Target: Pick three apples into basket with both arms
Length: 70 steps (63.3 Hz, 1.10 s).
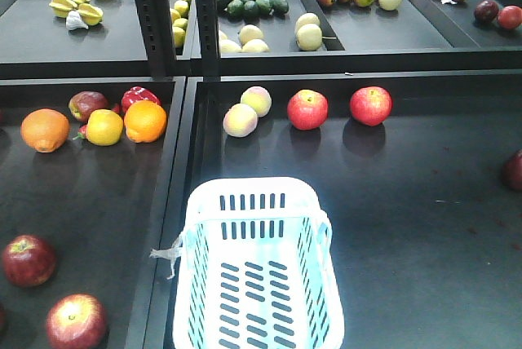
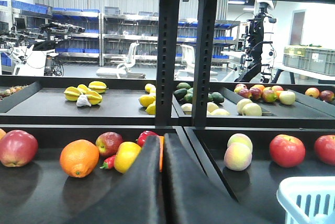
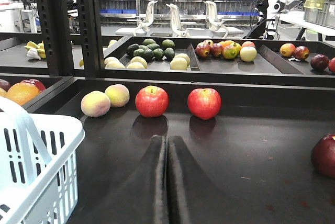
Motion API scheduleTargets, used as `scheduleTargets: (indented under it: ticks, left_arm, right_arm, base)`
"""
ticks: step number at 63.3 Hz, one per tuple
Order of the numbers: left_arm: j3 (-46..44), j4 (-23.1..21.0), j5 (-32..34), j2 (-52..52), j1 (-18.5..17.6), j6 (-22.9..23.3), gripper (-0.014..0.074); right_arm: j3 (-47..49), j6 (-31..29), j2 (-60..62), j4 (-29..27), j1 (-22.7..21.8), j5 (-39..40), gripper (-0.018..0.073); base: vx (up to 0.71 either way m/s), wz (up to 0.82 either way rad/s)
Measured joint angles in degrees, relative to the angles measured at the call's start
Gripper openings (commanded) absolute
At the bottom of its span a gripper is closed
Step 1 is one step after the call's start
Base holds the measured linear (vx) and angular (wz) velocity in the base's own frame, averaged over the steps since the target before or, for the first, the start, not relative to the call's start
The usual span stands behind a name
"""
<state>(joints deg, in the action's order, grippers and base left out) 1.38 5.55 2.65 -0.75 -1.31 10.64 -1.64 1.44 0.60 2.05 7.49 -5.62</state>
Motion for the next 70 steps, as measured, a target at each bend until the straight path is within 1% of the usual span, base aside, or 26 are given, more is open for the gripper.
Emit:
scheduleTargets:
  ticks: [51,66,70]
  left_arm:
    - [0.0,0.0,0.0,0.0,0.0,0.0,-0.0006]
    - [0.0,0.0,3.5,0.0,0.0,-0.1,-0.0006]
    - [-0.7,0.0,2.7,0.0,0.0,-0.1,-0.0006]
  right_arm:
    - [0.0,0.0,0.0,0.0,0.0,0.0,-0.0009]
    - [0.0,0.0,0.0,0.0,0.0,0.0,-0.0009]
    - [0.0,0.0,0.0,0.0,0.0,0.0,-0.0009]
  base:
    - [0.0,0.0]
    - [0.0,0.0]
    - [0.0,0.0]
